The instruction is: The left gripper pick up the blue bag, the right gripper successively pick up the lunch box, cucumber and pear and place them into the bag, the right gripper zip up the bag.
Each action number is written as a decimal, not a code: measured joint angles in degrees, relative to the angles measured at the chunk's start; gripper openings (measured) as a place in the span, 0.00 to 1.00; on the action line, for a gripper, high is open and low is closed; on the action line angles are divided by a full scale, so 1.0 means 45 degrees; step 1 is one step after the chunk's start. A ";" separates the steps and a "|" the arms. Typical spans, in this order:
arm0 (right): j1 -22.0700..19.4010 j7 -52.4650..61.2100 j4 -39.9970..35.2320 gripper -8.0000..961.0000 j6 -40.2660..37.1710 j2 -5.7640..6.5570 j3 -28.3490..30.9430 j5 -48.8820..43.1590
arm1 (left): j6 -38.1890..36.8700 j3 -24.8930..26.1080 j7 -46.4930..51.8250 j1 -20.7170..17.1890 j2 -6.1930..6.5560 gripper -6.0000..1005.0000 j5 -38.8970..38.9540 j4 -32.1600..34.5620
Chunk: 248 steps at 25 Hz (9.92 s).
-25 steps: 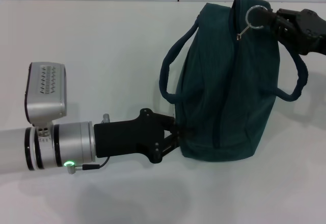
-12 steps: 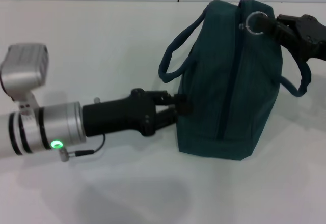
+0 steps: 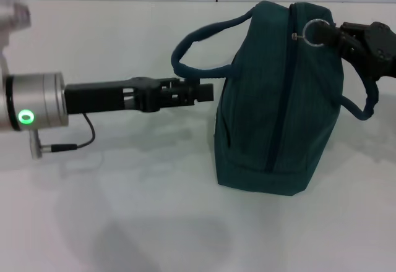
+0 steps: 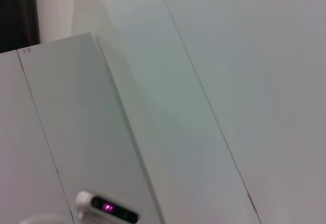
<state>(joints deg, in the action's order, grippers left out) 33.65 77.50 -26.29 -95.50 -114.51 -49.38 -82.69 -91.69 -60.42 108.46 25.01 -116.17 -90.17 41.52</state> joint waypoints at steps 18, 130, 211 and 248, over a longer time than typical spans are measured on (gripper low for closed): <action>-0.0212 -0.0454 -0.0046 0.04 -0.0212 -0.0017 0.0060 0.0101 | 0.0241 -0.0058 0.7246 0.2200 -0.0738 0.65 -0.4661 0.3752; -0.0839 0.0180 0.0102 0.05 0.1623 0.0057 0.0251 0.0930 | -0.2692 0.1488 0.4326 0.3137 0.0222 0.21 -0.3834 0.1552; -0.1412 0.0125 0.0100 0.06 0.0388 0.0200 0.0404 0.1092 | -0.1510 0.0419 0.7332 0.6814 -0.0491 0.68 -0.7102 0.1022; -0.1954 -0.0001 0.0393 0.06 0.2004 0.0210 0.0430 0.0461 | -0.3320 0.0458 0.5248 0.6516 -0.0471 0.09 -0.7024 0.0950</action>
<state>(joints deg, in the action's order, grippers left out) 24.86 77.49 -24.52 -86.49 -113.57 -47.44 -80.62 -106.63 -58.36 132.07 54.33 -118.29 -121.78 45.79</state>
